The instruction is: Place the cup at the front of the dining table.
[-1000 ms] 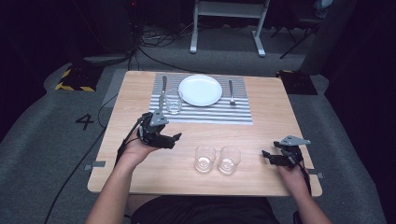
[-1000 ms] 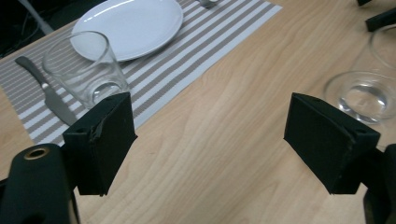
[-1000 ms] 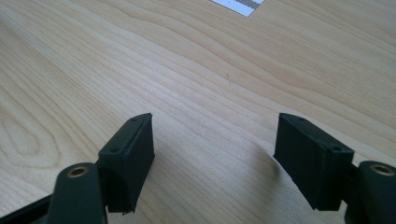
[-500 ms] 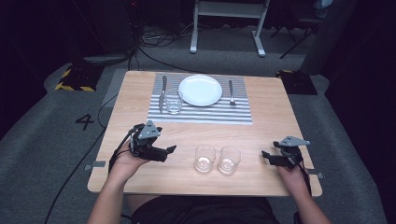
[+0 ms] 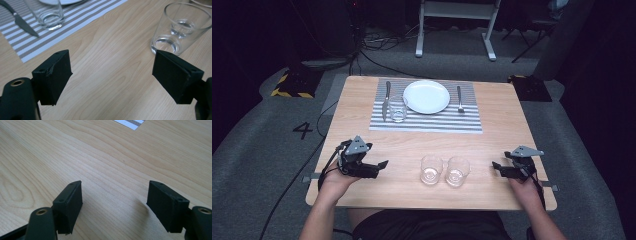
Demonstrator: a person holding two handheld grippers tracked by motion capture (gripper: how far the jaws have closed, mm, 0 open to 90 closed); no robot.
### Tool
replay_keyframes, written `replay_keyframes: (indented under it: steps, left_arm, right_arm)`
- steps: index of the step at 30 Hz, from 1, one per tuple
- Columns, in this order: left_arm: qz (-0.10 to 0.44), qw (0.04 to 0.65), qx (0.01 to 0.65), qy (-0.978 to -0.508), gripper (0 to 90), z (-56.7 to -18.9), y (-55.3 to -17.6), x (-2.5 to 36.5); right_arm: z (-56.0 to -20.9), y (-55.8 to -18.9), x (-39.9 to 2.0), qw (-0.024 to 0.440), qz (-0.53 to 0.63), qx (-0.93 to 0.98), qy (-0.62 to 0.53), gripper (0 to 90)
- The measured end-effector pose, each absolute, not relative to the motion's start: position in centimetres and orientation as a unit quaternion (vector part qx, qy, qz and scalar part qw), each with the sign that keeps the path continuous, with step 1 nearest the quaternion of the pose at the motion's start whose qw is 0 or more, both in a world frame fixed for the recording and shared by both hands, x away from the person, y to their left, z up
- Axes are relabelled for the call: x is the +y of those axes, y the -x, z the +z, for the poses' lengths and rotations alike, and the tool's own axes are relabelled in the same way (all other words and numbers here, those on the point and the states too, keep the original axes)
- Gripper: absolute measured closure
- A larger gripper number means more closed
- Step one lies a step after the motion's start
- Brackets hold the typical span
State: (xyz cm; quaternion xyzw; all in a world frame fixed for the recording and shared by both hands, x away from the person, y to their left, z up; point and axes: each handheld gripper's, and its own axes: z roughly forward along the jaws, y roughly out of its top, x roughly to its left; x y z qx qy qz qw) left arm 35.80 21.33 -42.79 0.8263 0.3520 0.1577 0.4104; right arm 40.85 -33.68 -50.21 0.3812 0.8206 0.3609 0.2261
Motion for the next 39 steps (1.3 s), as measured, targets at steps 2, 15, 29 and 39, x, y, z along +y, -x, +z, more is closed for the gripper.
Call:
replay_keyframes:
  steps: [2, 15, 29, 39]
  left_arm:
    - [0.161, 0.405, 0.358, -0.826, 16.0, -43.3, -35.8, 21.8]
    - [0.133, 0.353, 0.426, -0.822, 16.1, -46.5, -36.8, 23.5]
    - [0.100, 0.280, 0.443, -0.846, 15.5, -48.8, -37.6, 23.5]
    - [0.143, 0.316, 0.405, -0.846, 0.0, -50.3, -37.6, 23.1]
  right_arm:
    - [-50.2, -40.8, -33.7, 0.226, 0.361, 0.821, -0.381, 28.5]
    - [-50.2, -40.8, -33.7, 0.225, 0.361, 0.821, -0.381, 28.5]
    - [-50.2, -40.8, -33.7, 0.225, 0.361, 0.821, -0.380, 28.5]
    - [-50.2, -40.8, -33.6, 0.225, 0.363, 0.820, -0.381, 28.5]
